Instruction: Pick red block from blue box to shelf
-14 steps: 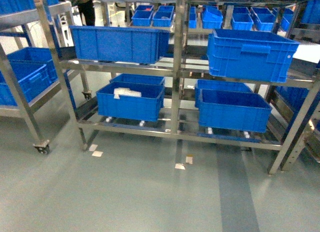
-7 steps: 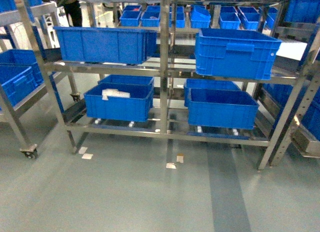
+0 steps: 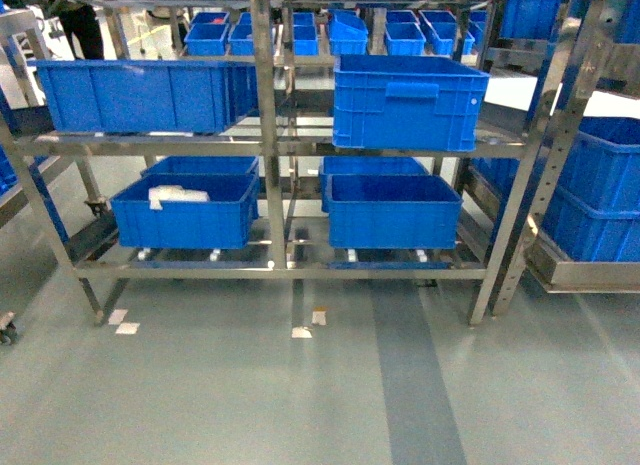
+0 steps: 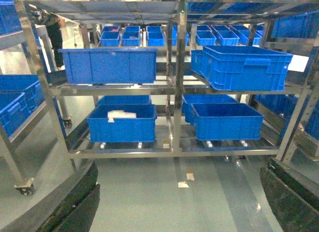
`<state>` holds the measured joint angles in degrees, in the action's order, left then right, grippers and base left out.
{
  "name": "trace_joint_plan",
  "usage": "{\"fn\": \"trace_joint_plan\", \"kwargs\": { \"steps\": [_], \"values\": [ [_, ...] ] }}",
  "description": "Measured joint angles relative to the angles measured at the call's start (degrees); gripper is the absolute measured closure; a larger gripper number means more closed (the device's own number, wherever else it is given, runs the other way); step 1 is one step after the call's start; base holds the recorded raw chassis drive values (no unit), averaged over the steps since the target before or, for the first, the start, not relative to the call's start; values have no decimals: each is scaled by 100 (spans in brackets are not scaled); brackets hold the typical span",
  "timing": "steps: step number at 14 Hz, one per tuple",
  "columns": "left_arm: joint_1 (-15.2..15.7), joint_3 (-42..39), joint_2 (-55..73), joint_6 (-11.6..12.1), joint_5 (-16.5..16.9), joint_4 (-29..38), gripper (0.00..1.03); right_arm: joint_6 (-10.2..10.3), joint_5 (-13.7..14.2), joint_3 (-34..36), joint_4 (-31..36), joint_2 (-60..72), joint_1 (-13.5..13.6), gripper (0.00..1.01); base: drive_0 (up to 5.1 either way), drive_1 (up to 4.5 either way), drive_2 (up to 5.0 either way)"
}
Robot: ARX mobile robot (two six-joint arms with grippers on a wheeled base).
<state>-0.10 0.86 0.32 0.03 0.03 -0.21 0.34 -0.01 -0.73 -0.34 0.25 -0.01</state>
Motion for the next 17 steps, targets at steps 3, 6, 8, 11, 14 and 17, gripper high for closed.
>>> {"fn": "trace_joint_plan", "kwargs": {
  "steps": [3, 6, 8, 11, 14, 17],
  "values": [
    [4, 0, 0, 0, -7, -4, 5, 0, 0, 0, 4, 0, 0, 74, 4, 221, -212],
    [4, 0, 0, 0, -7, -2, 5, 0, -2, 0, 11, 2, 0, 74, 8, 364, -348],
    [4, 0, 0, 0, -9, 0, 5, 0, -2, 0, 15, 2, 0, 74, 11, 437, -415],
    [4, 0, 0, 0, -7, -4, 5, 0, 0, 0, 7, 0, 0, 74, 5, 434, -424],
    [4, 0, 0, 0, -7, -2, 5, 0, -2, 0, 11, 0, 0, 74, -1, 423, -425],
    [4, 0, 0, 0, -4, -2, 5, 0, 0, 0, 9, 2, 0, 74, -90, 441, -348]
  ]
}}
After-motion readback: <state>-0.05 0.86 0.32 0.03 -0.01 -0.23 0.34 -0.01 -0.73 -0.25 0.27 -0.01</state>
